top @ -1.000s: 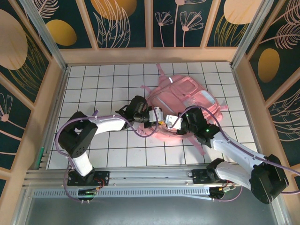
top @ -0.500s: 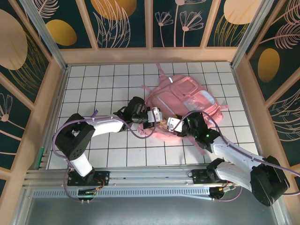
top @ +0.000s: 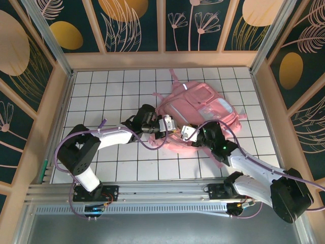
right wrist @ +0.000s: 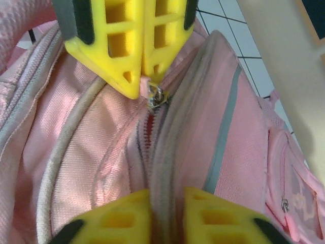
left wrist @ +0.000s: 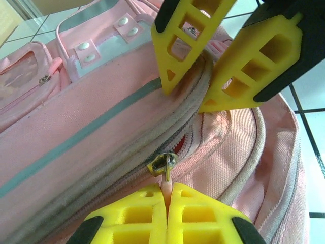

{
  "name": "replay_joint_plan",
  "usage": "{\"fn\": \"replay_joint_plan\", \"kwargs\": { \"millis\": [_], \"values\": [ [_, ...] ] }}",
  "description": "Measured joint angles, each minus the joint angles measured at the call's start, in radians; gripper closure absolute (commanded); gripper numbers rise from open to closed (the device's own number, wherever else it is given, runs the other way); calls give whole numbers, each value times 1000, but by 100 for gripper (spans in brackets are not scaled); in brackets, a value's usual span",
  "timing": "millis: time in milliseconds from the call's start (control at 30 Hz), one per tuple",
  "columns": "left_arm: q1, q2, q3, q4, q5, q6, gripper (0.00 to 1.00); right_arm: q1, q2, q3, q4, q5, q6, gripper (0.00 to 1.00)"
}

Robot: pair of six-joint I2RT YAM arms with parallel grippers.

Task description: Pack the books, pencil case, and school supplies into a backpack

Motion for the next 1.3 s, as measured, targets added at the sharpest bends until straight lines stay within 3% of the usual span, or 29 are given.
{"fn": "replay_joint_plan", "kwargs": {
  "millis": [33, 300, 533, 567, 633, 667, 833, 1033, 1300],
  "values": [
    [1, 0, 0, 0, 0, -3, 100, 0, 6, 14, -10, -6, -3, 100],
    [16, -13, -1, -15, -23, -47, 100, 14, 39, 68, -78, -27, -50, 100],
    [155, -59, -23, -46, -56, -68, 100, 11, -100, 21, -122, -24, -151, 100],
    [170, -59, -23, -55, -61, -68, 100, 11, -117, 9, -126, -25, -162, 98],
    [188, -59, -21, -83, -55, -72, 100, 10, -128, -6, -124, -31, -164, 75],
    [188, -59, -20, -90, -48, -84, 100, 9, -127, -10, -123, -33, -159, 70],
    [111, -101, -55, -42, -94, -150, 100, 11, -68, 13, -137, -62, -38, 61],
    [42, -126, -76, 17, -105, -308, 100, 22, 44, 182, -232, -130, 193, 55],
    [13, -129, -83, 53, -92, -420, 100, 35, 136, 312, -253, -119, 415, 62]
  ]
}}
